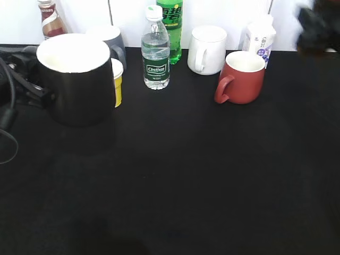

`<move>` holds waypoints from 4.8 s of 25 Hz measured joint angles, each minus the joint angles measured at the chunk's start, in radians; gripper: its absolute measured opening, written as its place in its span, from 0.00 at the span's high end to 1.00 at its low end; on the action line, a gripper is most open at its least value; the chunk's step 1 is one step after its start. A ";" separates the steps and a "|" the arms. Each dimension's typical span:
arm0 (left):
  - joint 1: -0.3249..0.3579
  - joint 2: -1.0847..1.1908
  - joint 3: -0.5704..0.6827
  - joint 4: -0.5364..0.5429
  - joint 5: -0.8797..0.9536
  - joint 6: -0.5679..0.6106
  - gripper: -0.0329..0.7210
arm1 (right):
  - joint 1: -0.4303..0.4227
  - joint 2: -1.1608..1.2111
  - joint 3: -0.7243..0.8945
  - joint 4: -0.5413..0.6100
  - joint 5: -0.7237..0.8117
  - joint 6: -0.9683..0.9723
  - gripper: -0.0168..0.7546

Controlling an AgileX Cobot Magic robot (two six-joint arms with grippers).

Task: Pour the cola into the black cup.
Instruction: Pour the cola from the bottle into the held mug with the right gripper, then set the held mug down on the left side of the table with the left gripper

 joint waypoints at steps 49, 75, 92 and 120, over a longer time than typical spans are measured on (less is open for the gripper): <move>0.000 0.111 0.000 0.144 -0.067 -0.081 0.87 | 0.506 0.077 -0.109 0.295 0.045 -1.679 0.48; 0.000 0.113 0.000 0.146 -0.060 -0.076 0.87 | 0.506 0.077 -0.111 0.291 0.102 -1.397 0.48; 0.162 0.049 0.001 -0.021 -0.107 -0.021 0.87 | 0.506 -0.171 0.071 0.371 0.286 -0.121 0.48; 0.348 0.847 -0.521 -0.070 -0.314 -0.037 0.68 | 0.447 -0.336 0.139 0.471 0.414 -0.161 0.48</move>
